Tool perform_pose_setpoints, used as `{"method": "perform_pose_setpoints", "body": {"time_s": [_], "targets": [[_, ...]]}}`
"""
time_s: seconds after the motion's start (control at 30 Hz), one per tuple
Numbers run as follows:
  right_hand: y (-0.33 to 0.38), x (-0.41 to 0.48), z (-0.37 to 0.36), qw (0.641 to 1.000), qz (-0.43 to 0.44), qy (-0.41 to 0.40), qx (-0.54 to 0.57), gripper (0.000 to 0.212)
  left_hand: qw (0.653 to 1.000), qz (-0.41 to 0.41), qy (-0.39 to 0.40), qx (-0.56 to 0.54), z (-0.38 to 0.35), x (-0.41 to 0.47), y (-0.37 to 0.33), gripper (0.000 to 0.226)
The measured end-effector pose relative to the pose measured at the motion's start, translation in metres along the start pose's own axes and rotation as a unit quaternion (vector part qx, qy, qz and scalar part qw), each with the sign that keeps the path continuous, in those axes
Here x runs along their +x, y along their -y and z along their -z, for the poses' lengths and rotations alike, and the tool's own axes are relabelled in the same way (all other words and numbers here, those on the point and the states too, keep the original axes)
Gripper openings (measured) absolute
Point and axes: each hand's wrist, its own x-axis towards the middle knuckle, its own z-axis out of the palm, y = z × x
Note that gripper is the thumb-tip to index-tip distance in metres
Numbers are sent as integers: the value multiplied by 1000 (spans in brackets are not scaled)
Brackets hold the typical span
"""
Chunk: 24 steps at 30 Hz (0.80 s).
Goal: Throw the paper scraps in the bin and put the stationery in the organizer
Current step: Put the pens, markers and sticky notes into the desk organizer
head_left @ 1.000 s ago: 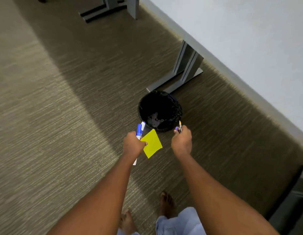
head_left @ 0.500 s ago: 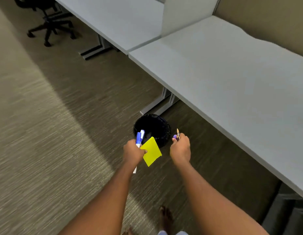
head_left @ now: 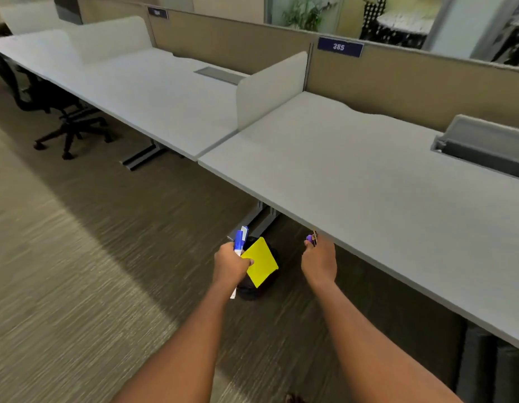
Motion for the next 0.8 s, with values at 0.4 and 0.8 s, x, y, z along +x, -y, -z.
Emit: {"method": "perform_pose_setpoints", "body": {"time_s": [0.4, 0.8], "targets": [[8, 4, 125, 985, 26, -163, 51, 9, 988, -142, 56, -13, -24, -29, -89, 26], [-38, -1, 261, 953, 26, -285, 95, 8, 958, -265, 103, -37, -97, -97, -173, 34]]}}
